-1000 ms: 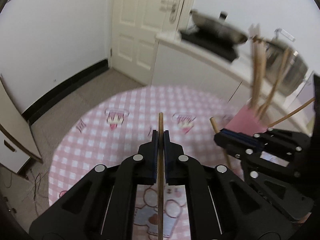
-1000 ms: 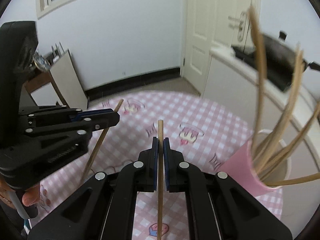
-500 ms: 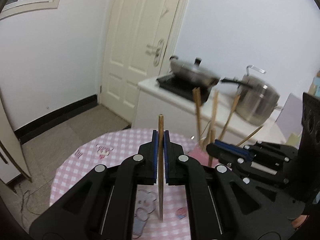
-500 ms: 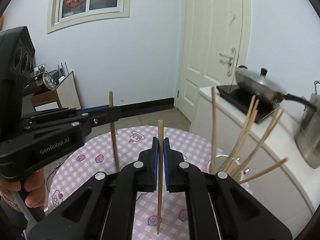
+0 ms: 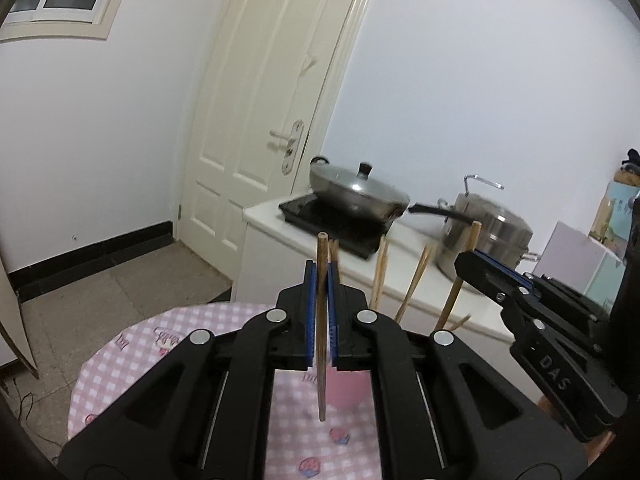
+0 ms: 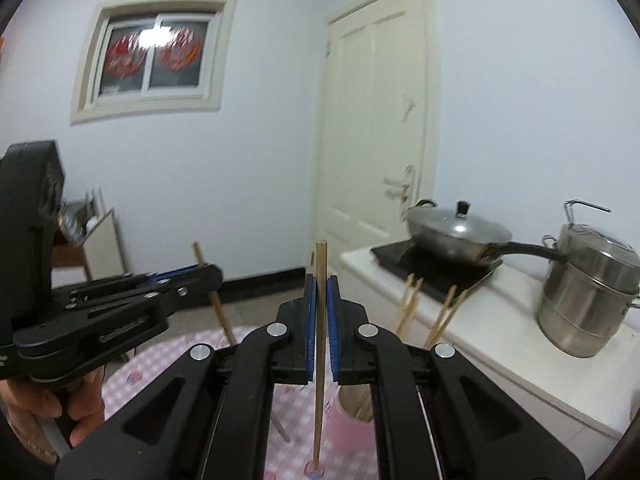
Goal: Organize utensils
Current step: 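Carry both held chopsticks over the pink cup with the left and right tools, then lower the chopstick into the cup and open the left tool while the right tool releases its own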
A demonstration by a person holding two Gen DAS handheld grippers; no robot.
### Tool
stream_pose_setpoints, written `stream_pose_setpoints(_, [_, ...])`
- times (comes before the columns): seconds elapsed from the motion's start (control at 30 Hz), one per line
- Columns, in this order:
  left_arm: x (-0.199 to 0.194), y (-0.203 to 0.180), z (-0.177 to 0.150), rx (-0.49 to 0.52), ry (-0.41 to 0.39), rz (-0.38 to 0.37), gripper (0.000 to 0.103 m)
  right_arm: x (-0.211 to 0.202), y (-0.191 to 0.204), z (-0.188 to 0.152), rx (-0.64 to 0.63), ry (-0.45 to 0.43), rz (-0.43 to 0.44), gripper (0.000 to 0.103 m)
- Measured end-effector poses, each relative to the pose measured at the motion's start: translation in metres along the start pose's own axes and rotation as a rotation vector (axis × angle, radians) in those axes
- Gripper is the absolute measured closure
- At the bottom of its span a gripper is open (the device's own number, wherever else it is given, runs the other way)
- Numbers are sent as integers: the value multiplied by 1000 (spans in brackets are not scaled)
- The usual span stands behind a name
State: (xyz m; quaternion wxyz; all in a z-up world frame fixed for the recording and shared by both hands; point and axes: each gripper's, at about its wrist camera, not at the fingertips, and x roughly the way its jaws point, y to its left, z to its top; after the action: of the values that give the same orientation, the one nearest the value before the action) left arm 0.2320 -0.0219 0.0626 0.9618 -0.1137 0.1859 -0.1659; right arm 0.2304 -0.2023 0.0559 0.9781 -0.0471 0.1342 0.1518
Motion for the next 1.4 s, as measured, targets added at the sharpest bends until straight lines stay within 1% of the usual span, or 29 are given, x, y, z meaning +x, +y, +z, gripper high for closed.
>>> stream_pose_setpoints(0.1, [3, -13, 9, 9, -21, -21, 98, 4, -11, 1, 9, -33, -34, 99])
stream_pose_setpoints(0.3, [10, -36, 29, 21, -72, -52, 98, 8, -22, 0, 32, -83, -70, 99])
stream_pose_setpoints(0.5, [15, -52, 39, 46, -112, -48, 98, 7, -34, 0, 47, -154, -96, 99])
stream_pose_setpoints(0.6, [23, -57, 39, 56, -114, -49, 98, 11, -37, -2, 54, -162, -97, 99])
stream_pose_setpoints(0.77, [39, -54, 28, 62, -79, -43, 98, 23, -39, -11, 51, -126, -88, 99])
stream_pose_setpoints(1.1, [74, -47, -3, 79, 41, -36, 98, 32, -42, -28, 61, -51, -79, 99])
stream_pose_setpoints(1.23, [79, -40, -15, 73, 82, -43, 98, 31, -41, -35, 61, -30, -75, 99])
stream_pose_setpoints(1.4, [81, -43, -26, 109, 116, -61, 98, 32, -42, -43, 66, -6, -74, 99])
